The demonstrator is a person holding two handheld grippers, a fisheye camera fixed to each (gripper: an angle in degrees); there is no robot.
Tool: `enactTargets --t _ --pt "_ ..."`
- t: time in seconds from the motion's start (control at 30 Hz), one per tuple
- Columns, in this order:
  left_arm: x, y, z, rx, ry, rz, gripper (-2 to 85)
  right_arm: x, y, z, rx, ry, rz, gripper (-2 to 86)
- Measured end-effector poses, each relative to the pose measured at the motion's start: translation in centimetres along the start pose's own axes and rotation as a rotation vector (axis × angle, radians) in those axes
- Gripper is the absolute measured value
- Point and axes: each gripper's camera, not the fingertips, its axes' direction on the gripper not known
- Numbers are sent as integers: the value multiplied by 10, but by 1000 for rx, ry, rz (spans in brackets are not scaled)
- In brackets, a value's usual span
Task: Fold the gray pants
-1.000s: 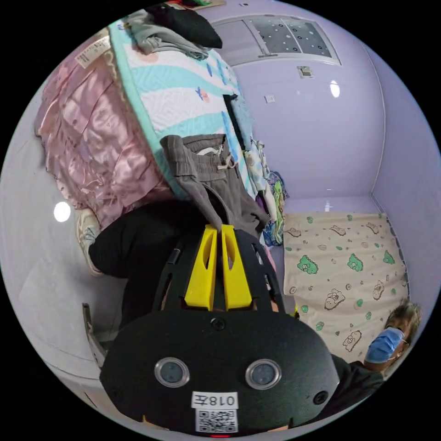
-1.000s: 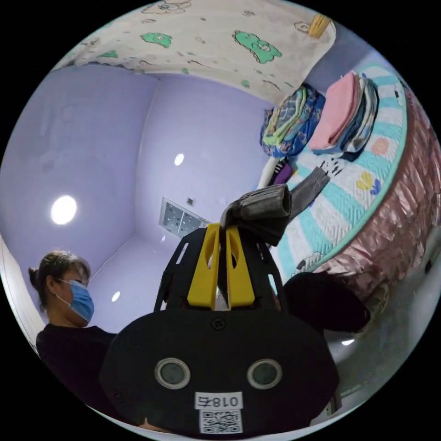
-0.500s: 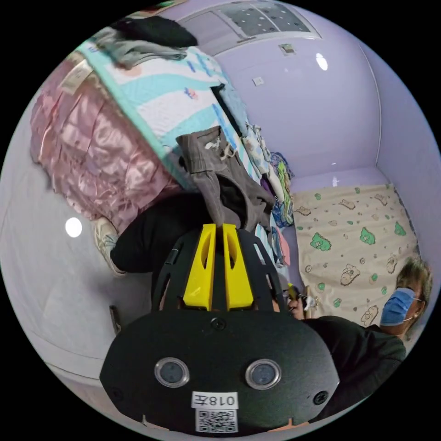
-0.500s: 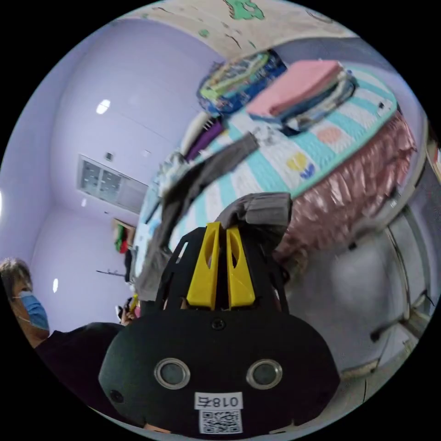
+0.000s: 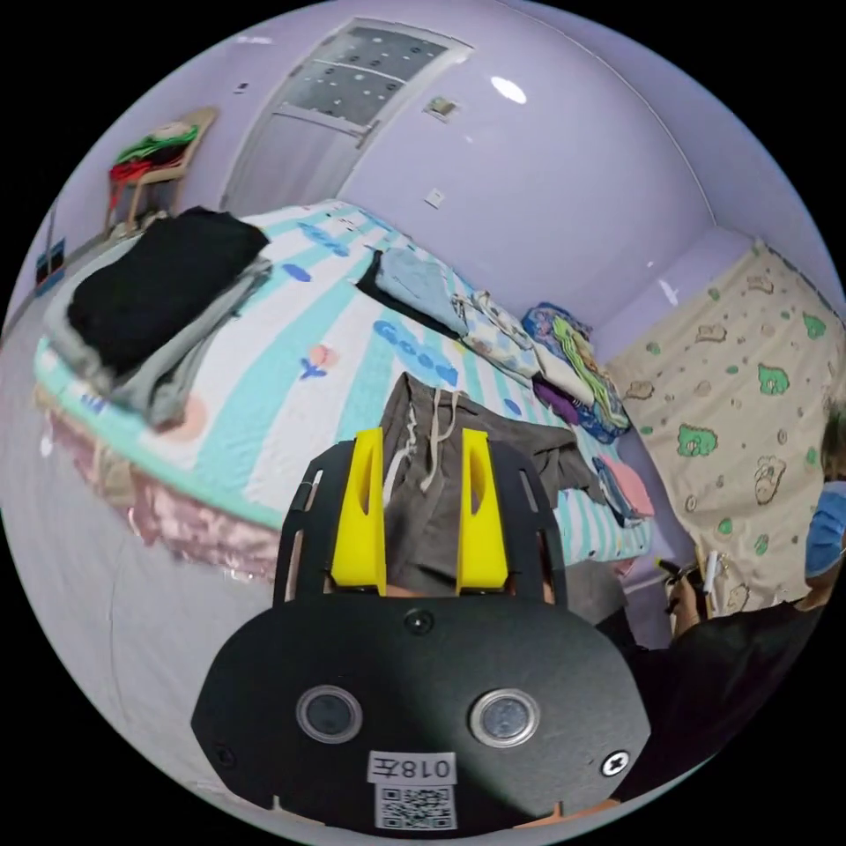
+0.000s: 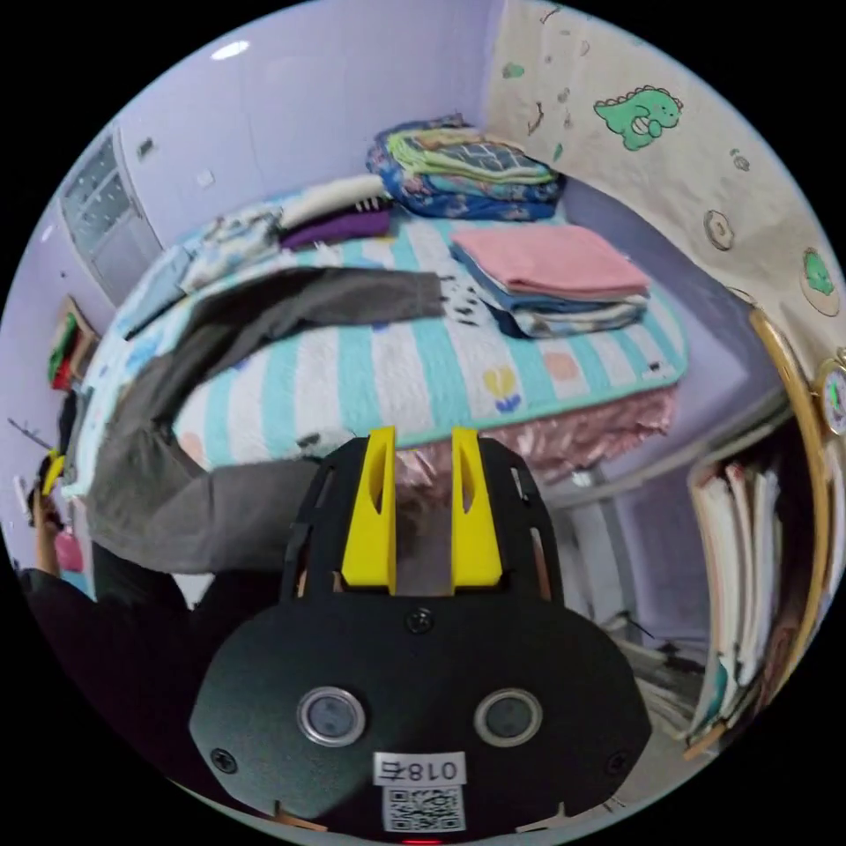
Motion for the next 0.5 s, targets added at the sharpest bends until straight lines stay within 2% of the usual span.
enactTargets --t 0.1,0.2,0.5 --pt "9 -51 85 -100 -15 44 136 4 -41 40 17 -244 79 101" --pt "16 -87 149 -146 -83 64 140 18 -79 85 23 -392 193 103" --pt "35 -136 257 -294 -165 88 187 59 -141 168 58 -573 434 85"
